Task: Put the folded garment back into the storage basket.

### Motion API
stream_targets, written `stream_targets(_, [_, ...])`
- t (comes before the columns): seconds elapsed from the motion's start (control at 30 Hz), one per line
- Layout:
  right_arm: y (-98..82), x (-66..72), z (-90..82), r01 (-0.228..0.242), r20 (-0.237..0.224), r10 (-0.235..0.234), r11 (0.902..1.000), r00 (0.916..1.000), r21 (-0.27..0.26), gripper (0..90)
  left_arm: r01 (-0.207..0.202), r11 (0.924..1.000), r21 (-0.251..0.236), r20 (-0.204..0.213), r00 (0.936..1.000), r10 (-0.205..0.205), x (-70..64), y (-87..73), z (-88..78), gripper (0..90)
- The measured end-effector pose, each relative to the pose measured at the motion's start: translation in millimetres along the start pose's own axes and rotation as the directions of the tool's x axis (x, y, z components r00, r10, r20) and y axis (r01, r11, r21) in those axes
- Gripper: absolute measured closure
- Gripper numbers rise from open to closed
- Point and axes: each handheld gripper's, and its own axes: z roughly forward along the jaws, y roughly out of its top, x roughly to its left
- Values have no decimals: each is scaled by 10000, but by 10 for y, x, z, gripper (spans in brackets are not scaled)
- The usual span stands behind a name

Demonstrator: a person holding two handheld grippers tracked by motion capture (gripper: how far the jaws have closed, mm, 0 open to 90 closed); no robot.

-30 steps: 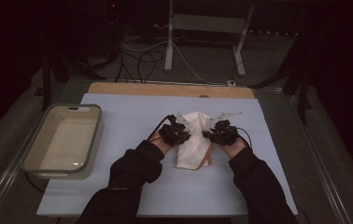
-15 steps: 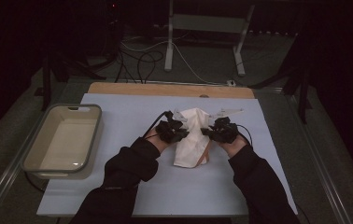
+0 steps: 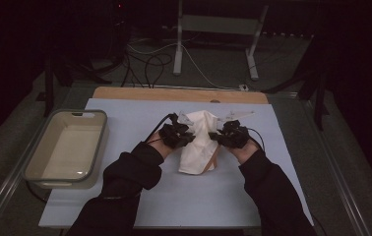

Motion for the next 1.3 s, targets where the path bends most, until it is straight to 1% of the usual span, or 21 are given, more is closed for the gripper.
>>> stream_targets(0.07, [25, 19, -5, 40, 8, -40, 10000, 10000, -15, 777, -25, 10000, -28, -22, 10000, 25, 8, 4, -29, 866])
stream_targets(0.13, [47, 34, -7, 44, -41, -45, 10000, 10000, -46, 777, 54, 10000, -50, -8, 10000, -54, 20, 2, -58, 865])
stream_targets(0.17, [57, 40, -5, 62, -61, -62, 10000, 10000, -50, 777, 6, 10000, -7, -18, 10000, -6, 28, 2, -70, 865])
stream_targets(0.3, [98, 72, 3, 117, -98, -118, 9999, 9999, -90, 777, -11, 10000, -97, -150, 9999, 9, 44, -9, -127, 865])
stream_targets(0.37, [116, 85, 4, 136, -147, -138, 9998, 9998, -113, 777, 37, 10000, -91, -123, 9999, -38, 57, -15, -152, 866])
stream_targets(0.43, [135, 103, 7, 186, -163, -189, 9997, 9997, -148, 777, -34, 10000, -51, -175, 9998, 33, 67, -16, -186, 866])
stream_targets(0.5, [154, 119, 8, 214, -212, -219, 9996, 9995, -199, 777, 24, 10000, -95, -179, 9998, -26, 76, -19, -228, 866])
stream_targets(0.57, [175, 137, 10, 211, -250, -216, 9995, 9995, -230, 777, -61, 10000, -38, -210, 9998, 60, 85, -23, -264, 865])
stream_targets(0.8, [267, 216, 26, 393, -334, -402, 9988, 9986, -297, 777, -62, 10000, -10, -274, 9996, 62, 115, -47, -388, 865])
stream_targets(1.2, [432, 350, 64, 629, -476, -647, 9973, 9968, -383, 777, 120, 9999, -89, -297, 9995, -123, 221, -100, -600, 865])
stream_targets(1.27, [457, 371, 73, 655, -532, -676, 9970, 9963, -412, 777, 214, 9997, -110, -269, 9994, -217, 236, -118, -638, 866])
stream_targets(1.3, [468, 385, 79, 677, -545, -699, 9968, 9961, -421, 777, 182, 9998, -81, -296, 9994, -185, 243, -126, -654, 865])
